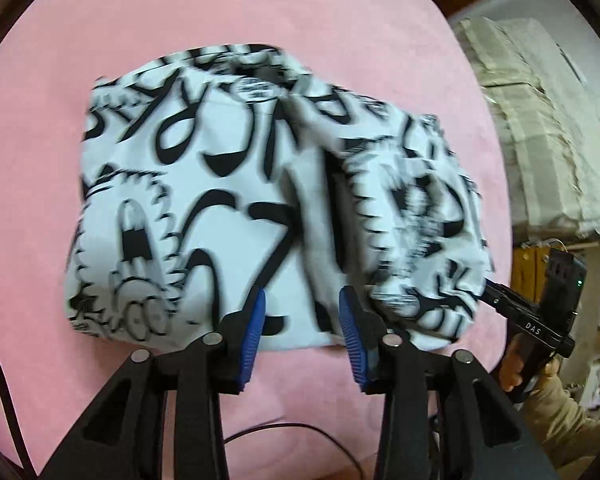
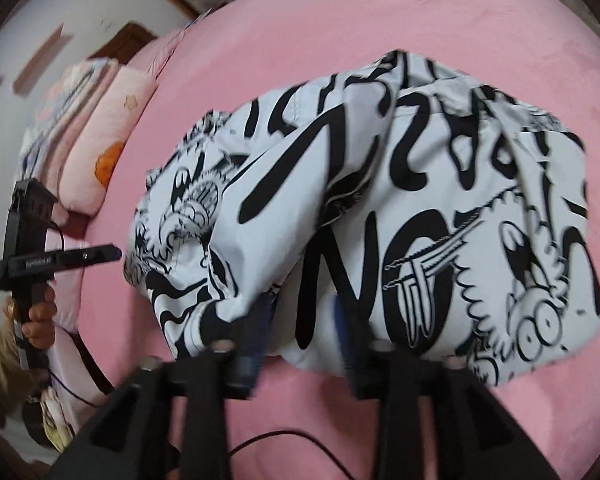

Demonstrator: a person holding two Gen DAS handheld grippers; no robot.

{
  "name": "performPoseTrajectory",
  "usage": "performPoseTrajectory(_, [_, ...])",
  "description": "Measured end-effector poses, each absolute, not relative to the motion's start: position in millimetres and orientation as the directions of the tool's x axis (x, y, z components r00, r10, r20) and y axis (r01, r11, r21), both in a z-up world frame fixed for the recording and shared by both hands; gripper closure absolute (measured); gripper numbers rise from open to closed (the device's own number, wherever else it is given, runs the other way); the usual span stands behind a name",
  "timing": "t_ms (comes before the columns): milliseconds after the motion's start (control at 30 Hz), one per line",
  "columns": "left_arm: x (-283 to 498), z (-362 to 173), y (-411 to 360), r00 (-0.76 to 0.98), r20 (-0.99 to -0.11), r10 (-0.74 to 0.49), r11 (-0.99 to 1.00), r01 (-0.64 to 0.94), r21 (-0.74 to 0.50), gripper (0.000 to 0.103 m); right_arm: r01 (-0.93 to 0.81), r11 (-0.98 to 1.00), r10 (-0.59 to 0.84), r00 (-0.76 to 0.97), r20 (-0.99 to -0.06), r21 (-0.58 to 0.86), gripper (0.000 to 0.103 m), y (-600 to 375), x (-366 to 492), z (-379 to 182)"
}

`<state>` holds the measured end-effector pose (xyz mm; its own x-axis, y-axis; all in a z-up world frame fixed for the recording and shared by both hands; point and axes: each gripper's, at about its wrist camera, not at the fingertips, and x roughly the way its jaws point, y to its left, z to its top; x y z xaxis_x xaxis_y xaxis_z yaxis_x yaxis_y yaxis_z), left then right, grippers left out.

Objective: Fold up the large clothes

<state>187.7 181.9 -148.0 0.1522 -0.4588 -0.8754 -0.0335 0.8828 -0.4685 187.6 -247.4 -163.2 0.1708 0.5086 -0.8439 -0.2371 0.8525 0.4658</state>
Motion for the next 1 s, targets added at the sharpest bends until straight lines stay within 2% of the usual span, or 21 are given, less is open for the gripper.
performPoseTrajectory(100, [186, -133, 159, 0.14, -0.858, -0.493, 0.867, 0.008, -0.497, 0.06, -0.205, 0.832, 0.55, 0.19, -0.813, 0.515, 0.059, -256, 188, -156])
performPoseTrajectory(233, [197, -138, 127, 0.107, -0.854, -0.51, 0.86, 0.047, -0.508, 0.055, -0.159, 0.773, 0.635, 0.198, -0.747, 0.615, 0.052, -265, 193, -154])
performPoseTrajectory(300, [199, -147, 112, 0.077, -0.878, -0.473, 0.881, 0.067, -0.468, 0.049, -0.151, 0.763, 0.647, 0.197, -0.737, 0.629, 0.05, -258, 197, -154])
performPoseTrajectory(367, [201, -161, 100, 0.052, -0.91, -0.412, 0.91, 0.07, -0.408, 0.049, -0.151, 0.769, 0.639, 0.179, -0.748, 0.621, 0.047, -243, 202, -160])
performPoseTrajectory(433, [201, -178, 94, 0.014, -0.916, -0.4, 0.916, 0.048, -0.399, 0.049, -0.133, 0.767, 0.641, 0.137, -0.755, 0.627, 0.047, -228, 204, -174])
performPoseTrajectory(467, [204, -186, 93, 0.001, -0.911, -0.412, 0.911, 0.028, -0.412, 0.05, -0.12, 0.761, 0.648, 0.106, -0.754, 0.637, 0.047, -223, 205, -184])
performPoseTrajectory(533, [204, -194, 93, -0.004, -0.899, -0.437, 0.899, 0.0, -0.437, 0.078, -0.095, 0.757, 0.653, 0.067, -0.755, 0.646, 0.048, -214, 206, -199])
performPoseTrajectory(567, [204, -196, 94, -0.005, -0.893, -0.45, 0.893, -0.003, -0.45, 0.094, -0.094, 0.752, 0.658, 0.05, -0.752, 0.652, 0.058, -210, 205, -205])
performPoseTrajectory(633, [203, -190, 96, 0.038, -0.889, -0.455, 0.89, -0.009, -0.456, 0.1, -0.15, 0.74, 0.669, 0.057, -0.741, 0.656, 0.091, -200, 204, -204])
performPoseTrajectory(833, [182, -136, 103, 0.373, -0.848, -0.377, 0.926, 0.124, -0.357, 0.101, -0.363, 0.775, 0.625, 0.32, -0.712, 0.518, 0.093, -180, 189, -162])
performPoseTrajectory(1000, [175, -192, 98, 0.346, -0.887, -0.307, 0.952, 0.097, -0.292, 0.1, -0.325, 0.829, 0.549, 0.317, -0.773, 0.456, 0.093, -164, 188, -213])
